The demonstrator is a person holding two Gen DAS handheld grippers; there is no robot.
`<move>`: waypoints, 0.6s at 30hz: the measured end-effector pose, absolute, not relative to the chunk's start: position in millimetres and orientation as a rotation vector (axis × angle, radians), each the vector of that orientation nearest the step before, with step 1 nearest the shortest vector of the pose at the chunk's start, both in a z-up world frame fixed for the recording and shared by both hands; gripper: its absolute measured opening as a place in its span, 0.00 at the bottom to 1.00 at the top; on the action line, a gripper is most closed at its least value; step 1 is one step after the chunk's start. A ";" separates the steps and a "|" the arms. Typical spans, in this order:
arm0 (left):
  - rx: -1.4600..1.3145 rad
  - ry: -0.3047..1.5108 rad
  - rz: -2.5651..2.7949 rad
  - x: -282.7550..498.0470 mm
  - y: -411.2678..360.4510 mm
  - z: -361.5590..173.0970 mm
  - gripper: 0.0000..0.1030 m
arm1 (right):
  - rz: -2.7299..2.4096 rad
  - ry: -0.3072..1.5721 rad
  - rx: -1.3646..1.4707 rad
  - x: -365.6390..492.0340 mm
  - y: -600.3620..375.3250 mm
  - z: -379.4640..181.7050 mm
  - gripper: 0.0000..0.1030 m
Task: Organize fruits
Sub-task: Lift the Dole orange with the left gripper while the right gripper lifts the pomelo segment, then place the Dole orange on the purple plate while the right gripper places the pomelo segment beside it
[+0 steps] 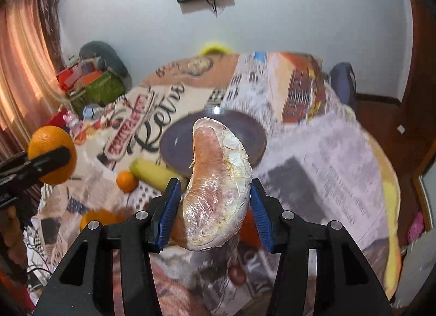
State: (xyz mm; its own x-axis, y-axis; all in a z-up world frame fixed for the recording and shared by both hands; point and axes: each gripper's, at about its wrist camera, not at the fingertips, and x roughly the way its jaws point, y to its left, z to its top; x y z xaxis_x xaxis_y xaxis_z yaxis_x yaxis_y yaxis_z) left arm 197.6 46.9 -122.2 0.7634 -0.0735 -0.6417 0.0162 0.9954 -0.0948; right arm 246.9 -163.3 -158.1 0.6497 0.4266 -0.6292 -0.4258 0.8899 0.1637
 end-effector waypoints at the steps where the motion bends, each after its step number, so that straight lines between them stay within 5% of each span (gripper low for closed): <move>1: -0.081 0.698 -0.051 202.9 46.8 -119.8 0.55 | 0.482 0.703 -0.003 249.2 -163.0 -154.0 0.46; 18: -0.074 0.725 -0.075 298.0 56.1 -113.1 0.55 | 0.500 0.610 -0.066 301.6 -143.3 -131.4 0.46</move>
